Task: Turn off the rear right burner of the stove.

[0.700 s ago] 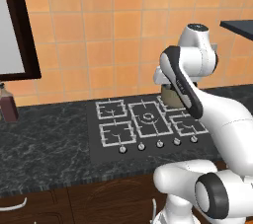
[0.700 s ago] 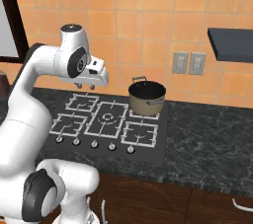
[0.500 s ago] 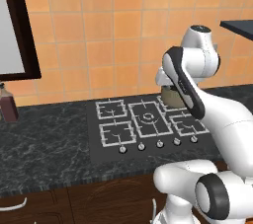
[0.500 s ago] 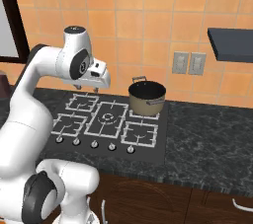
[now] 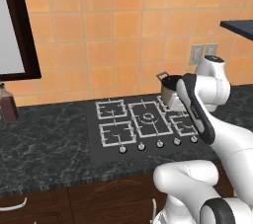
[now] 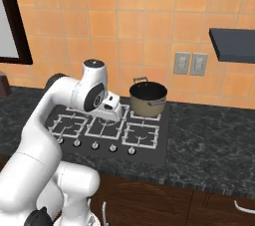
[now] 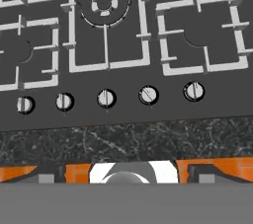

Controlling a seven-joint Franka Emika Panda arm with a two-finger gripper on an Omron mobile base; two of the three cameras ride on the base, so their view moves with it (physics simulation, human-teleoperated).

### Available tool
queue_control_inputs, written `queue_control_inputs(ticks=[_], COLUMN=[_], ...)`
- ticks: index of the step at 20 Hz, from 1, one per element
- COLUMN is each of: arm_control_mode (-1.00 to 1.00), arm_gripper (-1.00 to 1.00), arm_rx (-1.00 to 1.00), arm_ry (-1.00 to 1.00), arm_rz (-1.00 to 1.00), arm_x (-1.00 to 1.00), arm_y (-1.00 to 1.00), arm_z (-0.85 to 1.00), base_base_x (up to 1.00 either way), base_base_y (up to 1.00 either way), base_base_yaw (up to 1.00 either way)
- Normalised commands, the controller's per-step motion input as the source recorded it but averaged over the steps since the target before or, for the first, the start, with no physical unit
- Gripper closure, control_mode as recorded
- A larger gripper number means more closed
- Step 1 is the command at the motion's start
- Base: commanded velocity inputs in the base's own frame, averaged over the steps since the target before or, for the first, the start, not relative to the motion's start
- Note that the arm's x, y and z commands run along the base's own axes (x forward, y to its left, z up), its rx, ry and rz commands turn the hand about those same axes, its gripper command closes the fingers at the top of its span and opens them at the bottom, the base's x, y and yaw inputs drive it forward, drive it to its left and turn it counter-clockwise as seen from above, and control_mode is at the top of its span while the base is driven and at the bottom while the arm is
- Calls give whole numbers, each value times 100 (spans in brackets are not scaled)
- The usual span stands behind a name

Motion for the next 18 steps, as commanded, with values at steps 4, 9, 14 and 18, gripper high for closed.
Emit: queue_control_inputs(ticks=[4,9,14,18], arm_control_mode=[-100,-100,-100,-100], arm_gripper=[-100,-100,-100,-100], arm_rx=[-9,-6,-3,-6], arm_ry=[0,-8,-4,0], arm_rz=[7,11,10,17], arm_x=[11,13,23,13], arm_y=[0,-6,-2,-1], arm_z=[-75,-42,-37,-46], base_base_x=[0,0,0,0], base_base_y=[0,0,0,0], base_base_yaw=[0,0,0,0])
